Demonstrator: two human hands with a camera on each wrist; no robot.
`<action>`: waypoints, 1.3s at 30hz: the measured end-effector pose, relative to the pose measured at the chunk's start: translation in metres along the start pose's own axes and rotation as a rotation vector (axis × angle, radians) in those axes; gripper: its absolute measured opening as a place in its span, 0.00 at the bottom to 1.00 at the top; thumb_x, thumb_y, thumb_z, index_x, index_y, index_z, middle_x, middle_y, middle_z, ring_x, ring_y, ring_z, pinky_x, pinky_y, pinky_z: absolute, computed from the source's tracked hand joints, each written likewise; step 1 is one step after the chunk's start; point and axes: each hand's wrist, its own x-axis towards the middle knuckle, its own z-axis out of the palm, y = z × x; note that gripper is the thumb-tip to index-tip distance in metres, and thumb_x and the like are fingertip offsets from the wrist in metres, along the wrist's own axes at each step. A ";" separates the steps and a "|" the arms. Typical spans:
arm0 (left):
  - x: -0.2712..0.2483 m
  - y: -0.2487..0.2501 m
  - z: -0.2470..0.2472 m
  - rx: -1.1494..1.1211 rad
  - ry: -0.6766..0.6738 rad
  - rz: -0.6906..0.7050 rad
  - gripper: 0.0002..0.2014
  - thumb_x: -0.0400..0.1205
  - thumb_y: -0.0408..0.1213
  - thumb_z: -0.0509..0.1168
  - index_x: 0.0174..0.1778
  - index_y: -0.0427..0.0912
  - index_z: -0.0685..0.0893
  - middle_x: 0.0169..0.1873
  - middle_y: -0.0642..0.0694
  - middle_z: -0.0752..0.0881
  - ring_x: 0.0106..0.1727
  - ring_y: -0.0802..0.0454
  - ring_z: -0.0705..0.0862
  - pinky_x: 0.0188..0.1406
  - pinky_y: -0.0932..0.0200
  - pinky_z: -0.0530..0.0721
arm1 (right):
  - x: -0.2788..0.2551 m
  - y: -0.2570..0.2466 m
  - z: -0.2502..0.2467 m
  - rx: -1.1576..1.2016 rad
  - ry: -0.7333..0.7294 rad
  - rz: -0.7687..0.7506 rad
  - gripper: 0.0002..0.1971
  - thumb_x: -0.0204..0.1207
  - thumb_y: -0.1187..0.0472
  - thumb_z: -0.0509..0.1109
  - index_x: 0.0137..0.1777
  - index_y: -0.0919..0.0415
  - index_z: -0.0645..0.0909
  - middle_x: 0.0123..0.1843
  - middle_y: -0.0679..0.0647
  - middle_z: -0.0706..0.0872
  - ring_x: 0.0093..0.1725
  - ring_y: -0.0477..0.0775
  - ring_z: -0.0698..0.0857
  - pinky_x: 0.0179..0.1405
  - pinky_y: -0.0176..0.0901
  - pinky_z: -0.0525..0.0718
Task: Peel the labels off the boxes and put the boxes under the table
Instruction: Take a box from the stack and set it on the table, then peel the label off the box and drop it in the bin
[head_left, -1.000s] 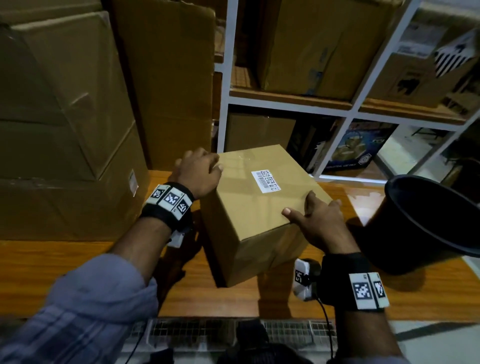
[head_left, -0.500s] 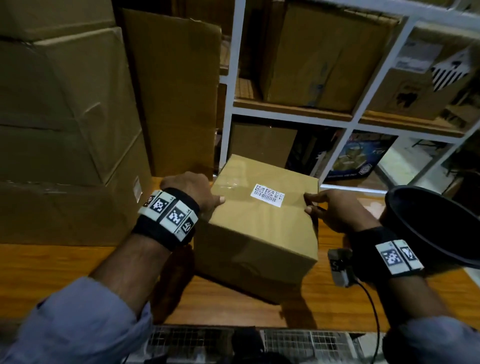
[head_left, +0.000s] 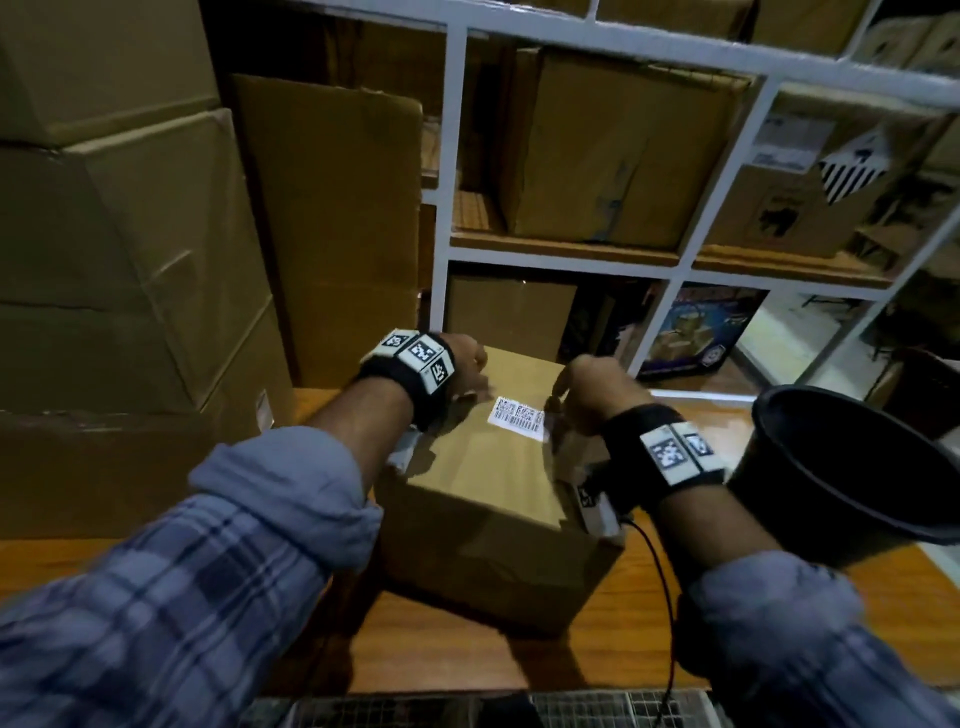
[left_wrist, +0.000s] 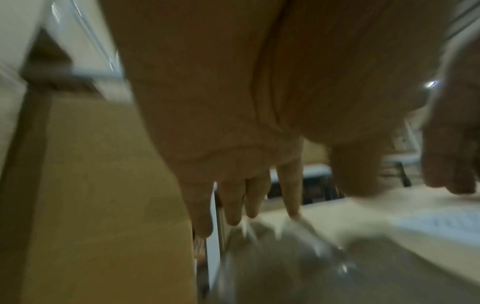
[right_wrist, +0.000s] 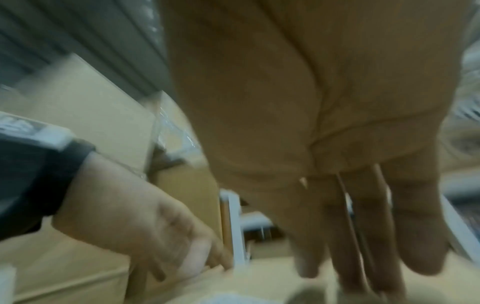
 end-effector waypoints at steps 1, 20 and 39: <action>0.008 -0.002 0.002 0.018 -0.002 0.017 0.20 0.93 0.48 0.61 0.78 0.43 0.77 0.77 0.39 0.79 0.74 0.40 0.80 0.68 0.46 0.80 | 0.006 0.002 0.005 -0.015 0.002 0.015 0.12 0.78 0.59 0.77 0.60 0.57 0.91 0.59 0.60 0.92 0.58 0.64 0.90 0.63 0.57 0.90; 0.039 -0.010 0.006 0.427 -0.052 0.069 0.38 0.76 0.44 0.79 0.82 0.48 0.74 0.75 0.42 0.80 0.69 0.41 0.83 0.59 0.52 0.83 | 0.030 -0.003 0.022 -0.039 0.103 0.085 0.13 0.74 0.56 0.83 0.53 0.63 0.90 0.46 0.58 0.89 0.47 0.62 0.89 0.49 0.53 0.91; 0.061 -0.022 0.017 0.525 -0.009 0.093 0.24 0.94 0.45 0.53 0.87 0.44 0.68 0.81 0.39 0.75 0.78 0.38 0.77 0.76 0.47 0.77 | 0.021 -0.005 0.017 -0.121 -0.061 -0.014 0.15 0.75 0.45 0.77 0.45 0.58 0.90 0.42 0.55 0.88 0.44 0.58 0.88 0.40 0.44 0.83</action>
